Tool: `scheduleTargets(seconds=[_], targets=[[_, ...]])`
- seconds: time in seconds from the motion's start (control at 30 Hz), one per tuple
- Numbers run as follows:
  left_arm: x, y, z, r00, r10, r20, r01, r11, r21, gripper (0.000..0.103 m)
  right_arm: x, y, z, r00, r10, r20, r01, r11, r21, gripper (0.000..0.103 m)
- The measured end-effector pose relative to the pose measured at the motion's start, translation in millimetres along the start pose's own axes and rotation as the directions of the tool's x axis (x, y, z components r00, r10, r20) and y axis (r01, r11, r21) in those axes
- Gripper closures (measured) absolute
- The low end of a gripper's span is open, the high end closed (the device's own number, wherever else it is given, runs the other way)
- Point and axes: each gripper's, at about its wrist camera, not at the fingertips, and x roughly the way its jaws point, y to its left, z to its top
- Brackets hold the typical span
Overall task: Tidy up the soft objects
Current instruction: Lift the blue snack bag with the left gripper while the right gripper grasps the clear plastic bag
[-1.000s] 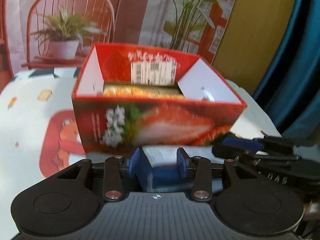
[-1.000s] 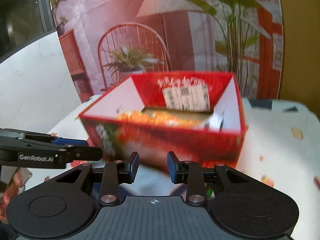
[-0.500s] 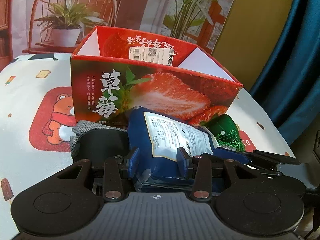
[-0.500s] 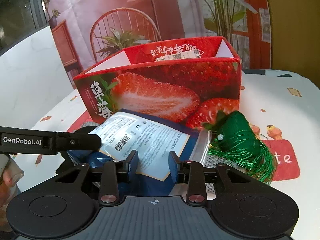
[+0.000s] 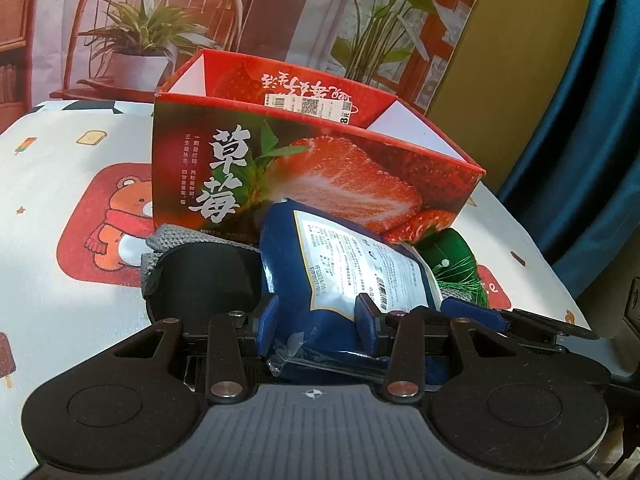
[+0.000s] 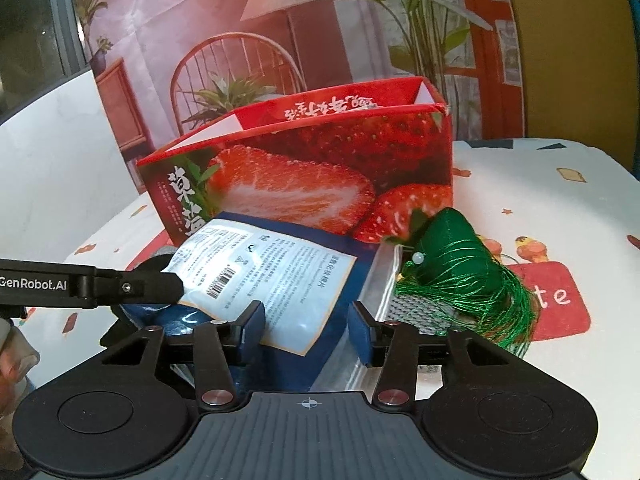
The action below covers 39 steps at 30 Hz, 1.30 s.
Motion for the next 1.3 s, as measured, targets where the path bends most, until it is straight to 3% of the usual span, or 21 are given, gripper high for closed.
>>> scheduleTargets(seconds=[0.23, 0.47, 0.6, 0.77, 1.0, 1.3], targets=[[-0.7, 3.3, -1.9, 1.0, -0.005, 0.004, 0.005, 1.0, -0.003, 0.058, 1.1, -6.5, -1.1, 0.999, -0.034, 0.003, 0.034, 0.999, 0.032, 0.041], [-2.2, 1.7, -2.3, 1.0, 0.001, 0.008, -0.002, 1.0, 0.016, 0.058, 4.3, -14.7, -2.5, 1.0, -0.015, -0.015, 0.016, 0.996, 0.09, 0.039], [-4.2, -0.4, -2.1, 1.0, 0.005, 0.009, -0.005, 1.0, 0.028, 0.06, 4.5, -15.6, 0.2, 1.0, 0.008, -0.022, -0.005, 0.994, 0.113, 0.042], [-7.9, -4.6, -2.2, 1.0, 0.01, 0.015, -0.011, 0.998, 0.065, 0.066, -0.3, -13.9, 6.0, 1.0, 0.019, -0.003, -0.019, 0.993, 0.113, 0.053], [-8.0, -2.6, -3.0, 1.0, 0.004, 0.011, -0.005, 0.999, 0.052, 0.067, -6.9, -10.0, 9.9, 0.999, 0.027, 0.021, -0.029, 0.995, 0.093, 0.066], [-6.3, 3.1, -4.2, 1.0, -0.009, 0.001, 0.009, 1.0, 0.017, 0.067, -11.0, -12.3, 7.2, 0.999, 0.031, 0.039, -0.035, 0.994, 0.1, 0.069]])
